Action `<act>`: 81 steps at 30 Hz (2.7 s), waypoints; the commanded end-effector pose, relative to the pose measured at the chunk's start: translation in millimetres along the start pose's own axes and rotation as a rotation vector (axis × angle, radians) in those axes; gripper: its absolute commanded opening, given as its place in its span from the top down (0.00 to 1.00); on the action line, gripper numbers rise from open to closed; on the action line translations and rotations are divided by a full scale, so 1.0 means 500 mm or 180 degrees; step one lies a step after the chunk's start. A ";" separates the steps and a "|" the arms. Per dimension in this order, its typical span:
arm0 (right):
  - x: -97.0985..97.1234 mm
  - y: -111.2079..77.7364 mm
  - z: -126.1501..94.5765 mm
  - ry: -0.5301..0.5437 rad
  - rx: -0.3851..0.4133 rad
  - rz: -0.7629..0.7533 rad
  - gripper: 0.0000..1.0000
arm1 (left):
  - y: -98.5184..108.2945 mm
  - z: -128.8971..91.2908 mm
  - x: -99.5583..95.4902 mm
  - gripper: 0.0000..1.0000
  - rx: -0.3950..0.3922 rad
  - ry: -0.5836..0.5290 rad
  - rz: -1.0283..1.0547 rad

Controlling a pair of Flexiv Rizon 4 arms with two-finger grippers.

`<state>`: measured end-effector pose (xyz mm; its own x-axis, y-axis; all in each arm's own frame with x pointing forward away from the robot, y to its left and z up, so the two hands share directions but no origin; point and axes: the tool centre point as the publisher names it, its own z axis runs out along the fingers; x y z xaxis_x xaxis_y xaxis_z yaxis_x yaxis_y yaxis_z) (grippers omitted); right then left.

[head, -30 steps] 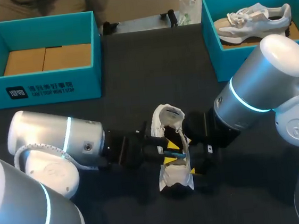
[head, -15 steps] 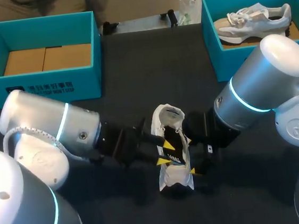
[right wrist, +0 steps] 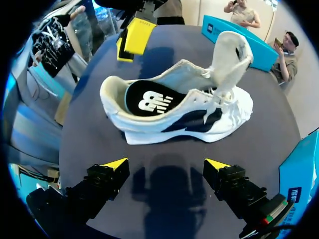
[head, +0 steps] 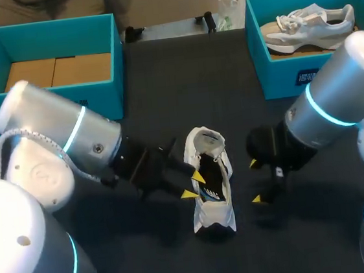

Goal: Take the shoe out of the shoebox, open the shoe tongue, remove and reinsert the insole, then place the shoe into the shoebox

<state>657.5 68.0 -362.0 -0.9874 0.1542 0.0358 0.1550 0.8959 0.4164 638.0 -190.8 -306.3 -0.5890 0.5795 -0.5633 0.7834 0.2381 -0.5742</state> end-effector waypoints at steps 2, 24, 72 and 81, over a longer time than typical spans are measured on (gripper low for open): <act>0.003 -0.028 -0.053 0.0025 -0.0079 -0.0014 0.00 | -0.013 -0.044 -0.009 0.69 -0.0037 0.0422 0.0064; -0.025 -0.127 -0.149 -0.0075 -0.0016 0.0214 0.00 | -0.017 -0.154 -0.058 0.68 0.0008 0.1415 0.0438; -0.032 -0.179 -0.173 -0.0108 0.0146 0.0391 0.00 | -0.020 -0.103 -0.140 1.00 -0.0054 0.3470 0.1671; -0.032 -0.179 -0.173 -0.0108 0.0146 0.0391 0.00 | -0.021 -0.056 -0.115 1.00 0.0095 0.3777 0.1837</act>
<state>658.4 -51.3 -321.7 -0.9599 0.2745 0.0562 0.2753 0.8861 0.3729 669.2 -192.1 -236.0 0.3111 0.9504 0.0015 0.8585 -0.2804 -0.4294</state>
